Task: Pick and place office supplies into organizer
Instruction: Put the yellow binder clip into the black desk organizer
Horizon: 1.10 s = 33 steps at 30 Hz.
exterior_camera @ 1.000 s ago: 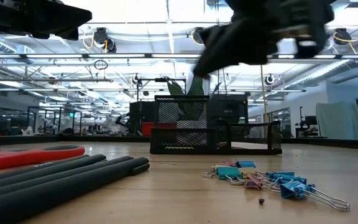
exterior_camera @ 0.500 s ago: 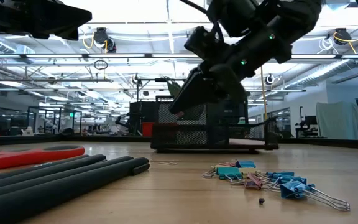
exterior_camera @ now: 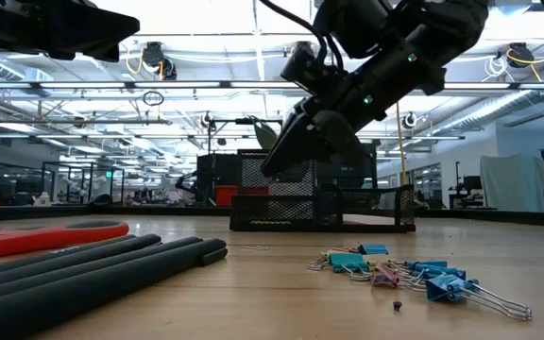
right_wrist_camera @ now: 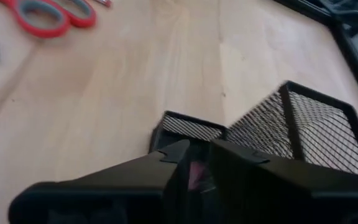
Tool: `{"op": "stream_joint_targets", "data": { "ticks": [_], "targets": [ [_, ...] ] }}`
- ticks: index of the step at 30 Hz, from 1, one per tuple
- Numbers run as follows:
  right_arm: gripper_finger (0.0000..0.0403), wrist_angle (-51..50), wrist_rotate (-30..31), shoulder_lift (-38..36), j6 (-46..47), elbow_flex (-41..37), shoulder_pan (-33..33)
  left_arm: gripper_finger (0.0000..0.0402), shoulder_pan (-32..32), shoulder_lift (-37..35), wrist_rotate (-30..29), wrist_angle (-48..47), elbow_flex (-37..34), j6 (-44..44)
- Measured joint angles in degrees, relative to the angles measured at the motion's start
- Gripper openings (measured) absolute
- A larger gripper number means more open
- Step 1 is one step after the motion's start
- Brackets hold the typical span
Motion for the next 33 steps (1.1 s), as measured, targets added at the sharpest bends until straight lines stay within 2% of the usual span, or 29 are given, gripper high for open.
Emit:
{"op": "stream_joint_targets", "data": {
  "ticks": [12, 19, 22, 25, 28, 33],
  "targets": [
    [0.0105, -0.43, 4.34, -0.25, -1.31, 0.0, 1.1, 0.0017, 0.0, -0.01, 0.0, -0.04, 0.0, 0.0],
    [0.0117, 0.18, 4.21, -5.54, -1.47, -0.04, 6.41, 0.0017, 0.02, 0.0, 0.0, -0.08, 0.0, -0.09],
    [0.0103, -1.64, -0.58, -9.63, -1.27, -0.04, 9.04, 0.0017, 0.0, -0.01, 0.0, -0.09, 0.0, -0.07],
    [0.0059, -4.32, -6.2, -13.66, 0.32, -0.06, 10.83, 0.0017, 0.02, -0.01, 0.0, -0.07, 0.0, -0.09],
    [0.0011, -5.15, -6.33, -17.23, -0.67, -2.03, 13.13, 0.0017, 0.02, 0.01, 0.0, -0.07, 0.0, -1.57],
    [0.0011, -1.95, -6.08, -23.82, -0.92, -8.1, 16.16, 0.0017, 0.01, 0.01, 0.0, -0.04, 0.0, -3.79]
  ]
}}
